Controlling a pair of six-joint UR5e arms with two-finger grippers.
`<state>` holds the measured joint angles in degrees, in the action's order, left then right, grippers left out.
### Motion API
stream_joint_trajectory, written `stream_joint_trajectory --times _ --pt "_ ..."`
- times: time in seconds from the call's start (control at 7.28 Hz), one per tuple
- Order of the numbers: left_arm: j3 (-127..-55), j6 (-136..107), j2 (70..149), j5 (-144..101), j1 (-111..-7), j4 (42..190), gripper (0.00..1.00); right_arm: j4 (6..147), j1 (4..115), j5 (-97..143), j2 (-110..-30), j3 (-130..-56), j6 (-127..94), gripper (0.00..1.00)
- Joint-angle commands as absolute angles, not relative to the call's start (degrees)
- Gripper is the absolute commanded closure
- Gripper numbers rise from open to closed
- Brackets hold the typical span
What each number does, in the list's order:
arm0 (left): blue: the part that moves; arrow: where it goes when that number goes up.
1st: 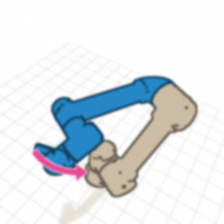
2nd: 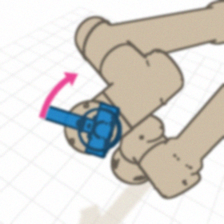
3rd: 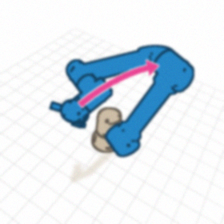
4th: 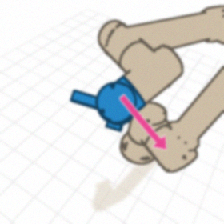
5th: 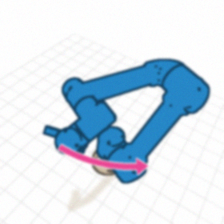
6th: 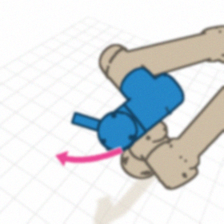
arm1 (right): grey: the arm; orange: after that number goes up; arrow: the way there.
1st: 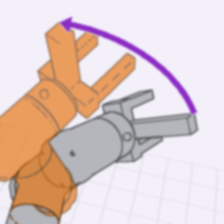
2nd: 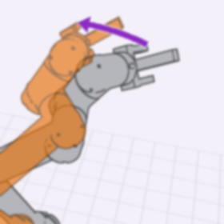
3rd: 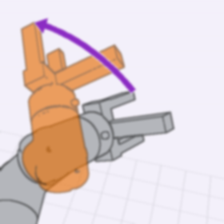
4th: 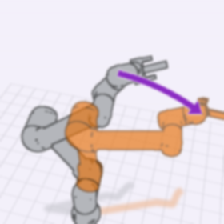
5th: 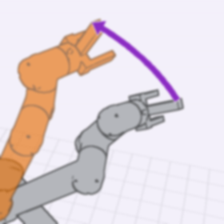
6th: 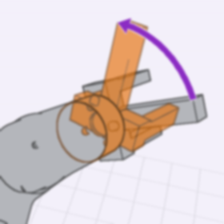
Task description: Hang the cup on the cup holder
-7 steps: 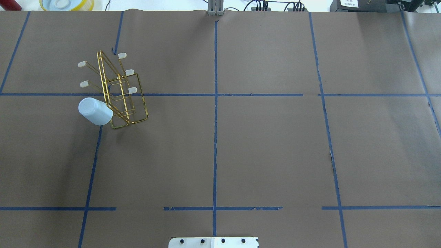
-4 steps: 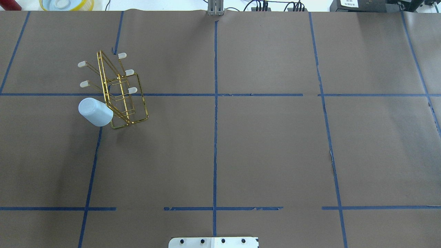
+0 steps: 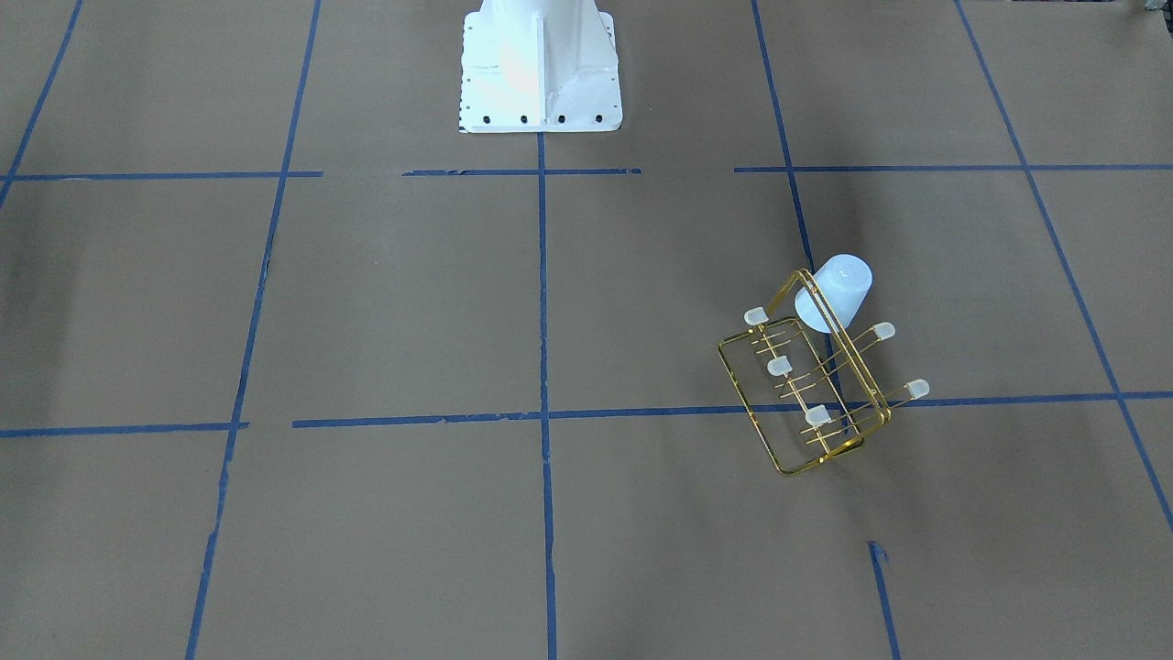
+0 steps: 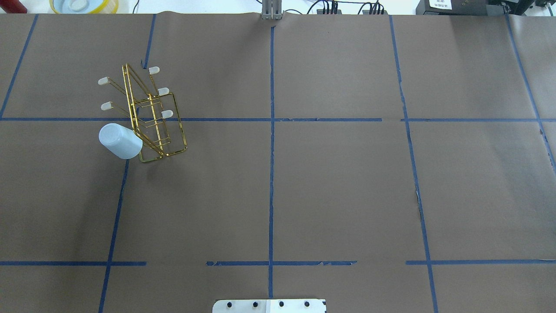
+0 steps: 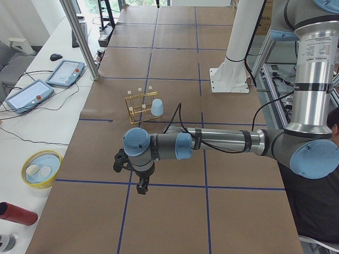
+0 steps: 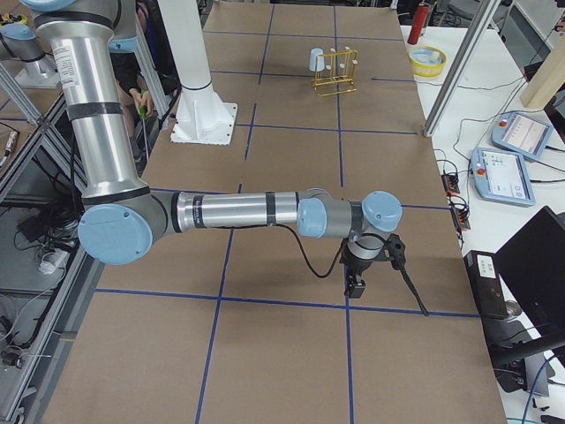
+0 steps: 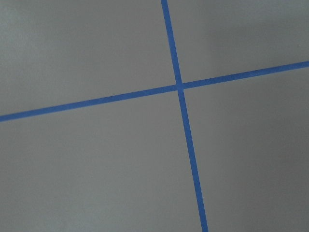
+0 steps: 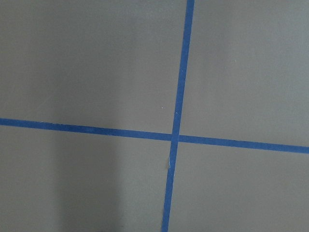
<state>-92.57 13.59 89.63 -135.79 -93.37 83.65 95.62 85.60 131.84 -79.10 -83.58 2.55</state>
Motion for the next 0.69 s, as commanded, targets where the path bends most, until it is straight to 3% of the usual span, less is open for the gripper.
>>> stream_joint_trajectory --times 0.0,0.55 --pt "-92.02 13.36 89.47 -135.79 -93.43 83.14 0.0 95.62 85.61 131.84 -79.1 -83.58 2.55 0.0" --pt "-91.41 13.45 90.44 -136.14 -93.78 83.41 0.0 95.62 85.61 131.84 -79.1 -83.58 2.55 0.0"
